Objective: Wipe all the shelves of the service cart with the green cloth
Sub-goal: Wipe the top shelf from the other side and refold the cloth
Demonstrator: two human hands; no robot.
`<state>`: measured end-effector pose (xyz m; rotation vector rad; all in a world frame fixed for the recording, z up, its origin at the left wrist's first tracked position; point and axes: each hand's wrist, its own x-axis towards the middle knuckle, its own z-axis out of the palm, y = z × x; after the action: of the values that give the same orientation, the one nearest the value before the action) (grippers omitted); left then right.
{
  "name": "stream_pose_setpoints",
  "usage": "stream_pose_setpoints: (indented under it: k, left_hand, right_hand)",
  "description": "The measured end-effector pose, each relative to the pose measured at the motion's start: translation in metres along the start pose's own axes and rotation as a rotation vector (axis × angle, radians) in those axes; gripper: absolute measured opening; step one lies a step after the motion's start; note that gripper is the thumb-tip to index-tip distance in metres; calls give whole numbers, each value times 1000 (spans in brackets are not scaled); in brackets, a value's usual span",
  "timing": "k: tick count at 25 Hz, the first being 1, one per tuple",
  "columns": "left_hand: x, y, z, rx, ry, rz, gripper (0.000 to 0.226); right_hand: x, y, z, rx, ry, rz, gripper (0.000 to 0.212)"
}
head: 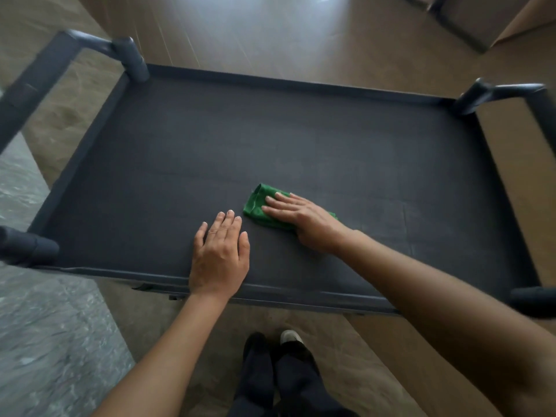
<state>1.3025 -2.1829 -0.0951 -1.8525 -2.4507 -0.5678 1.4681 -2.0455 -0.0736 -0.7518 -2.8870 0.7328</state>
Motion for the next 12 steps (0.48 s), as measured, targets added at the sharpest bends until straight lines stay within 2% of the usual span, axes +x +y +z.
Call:
stream_pose_setpoints:
  k: [6, 12]
  left_hand:
    - [-1, -1, -4, -30, -76, -4, 49]
    - [-1, 3, -4, 56, -121, 28, 49]
  right_hand:
    - [-60, -36, 21, -22, -78, -68, 72]
    - [-98, -25, 11, 26, -98, -121, 60]
